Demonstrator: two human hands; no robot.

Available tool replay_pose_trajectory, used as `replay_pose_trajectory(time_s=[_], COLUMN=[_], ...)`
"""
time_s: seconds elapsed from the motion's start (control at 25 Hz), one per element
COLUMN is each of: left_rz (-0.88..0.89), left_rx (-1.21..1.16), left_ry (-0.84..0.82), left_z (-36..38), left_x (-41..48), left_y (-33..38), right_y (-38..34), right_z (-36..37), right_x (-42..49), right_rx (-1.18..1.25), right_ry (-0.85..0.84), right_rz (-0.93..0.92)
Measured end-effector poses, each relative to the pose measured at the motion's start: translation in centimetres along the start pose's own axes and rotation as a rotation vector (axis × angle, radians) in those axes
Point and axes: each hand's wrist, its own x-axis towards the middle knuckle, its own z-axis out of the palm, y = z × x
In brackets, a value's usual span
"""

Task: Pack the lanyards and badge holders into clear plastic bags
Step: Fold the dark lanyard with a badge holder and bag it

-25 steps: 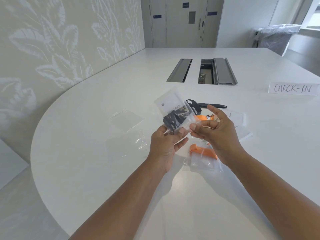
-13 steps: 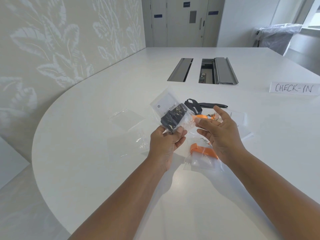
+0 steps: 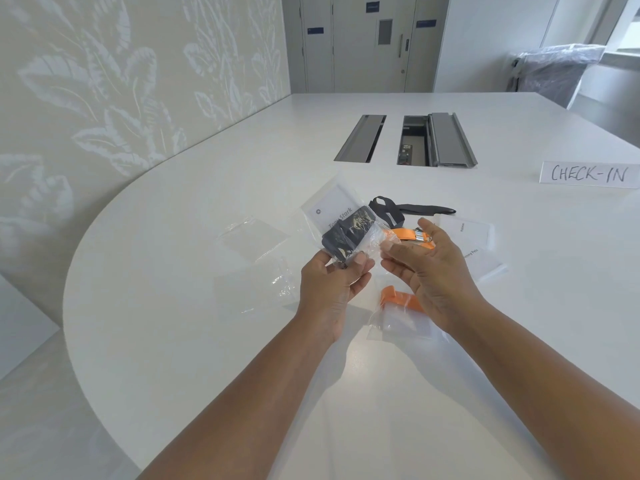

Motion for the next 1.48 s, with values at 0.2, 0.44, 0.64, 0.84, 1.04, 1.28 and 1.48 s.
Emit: replay_pose_trajectory(time_s=[0.2,0.44,0.64,0.84,1.04,1.28,1.48], left_rz=[0.026,0.083,0.143,0.144,0.054,0.017,0.083], left_rx=[0.046,0.149,0.452,0.564,0.411,0.406,0.502], left_ry=[-0.006,0.037,-0.025,0.040,0.034,-0.038,-0.072], left_z=[0.1,0.2,-0.3,-0.6,-0.4,-0.5,-1.0], left_x=[-0.3,-0.4,0.0,0.3,0.0,0.0,0.1], left_y=[0.0,-0.1,-0.4,-0.4,-0.1,0.4,0.6], right_y=[0.6,1.1,0.9,0.8,1.5,1.4,1.1], right_z=[-0.3,-0.7,-1.1,-0.6,-0.4,-0.5,-0.6], right_x=[0.3,0.6,0.9,0.3,0.0,0.3,0.7], right_rx=[-0.094,-0.270,-0.406,-0.522,-0.411,-0.439,-0.366], right_ry=[-0.001,0.032,0.071,0.024,-0.063,-0.035,-0.034], right_rz=[0.046,-0.037,-0.116,-0.132,-0.057,-0.063,-0.023])
